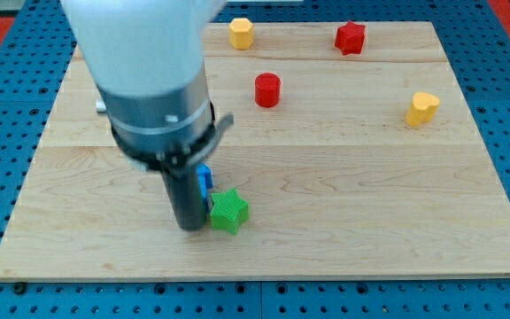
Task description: Move the green star to the bottom middle of the board
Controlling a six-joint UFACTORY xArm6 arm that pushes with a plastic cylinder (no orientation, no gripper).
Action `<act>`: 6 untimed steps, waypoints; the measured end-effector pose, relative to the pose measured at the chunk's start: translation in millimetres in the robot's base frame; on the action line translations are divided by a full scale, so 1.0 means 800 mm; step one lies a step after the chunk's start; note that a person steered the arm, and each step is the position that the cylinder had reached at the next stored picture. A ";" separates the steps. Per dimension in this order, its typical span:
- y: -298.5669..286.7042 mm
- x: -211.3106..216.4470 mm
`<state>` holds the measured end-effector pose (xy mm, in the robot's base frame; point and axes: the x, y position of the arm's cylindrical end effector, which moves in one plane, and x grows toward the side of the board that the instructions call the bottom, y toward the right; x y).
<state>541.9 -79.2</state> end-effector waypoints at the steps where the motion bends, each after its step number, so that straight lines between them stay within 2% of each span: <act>1: 0.042 -0.007; 2: -0.005 0.035; 3: 0.019 0.049; 5: 0.140 0.002; 6: 0.195 -0.004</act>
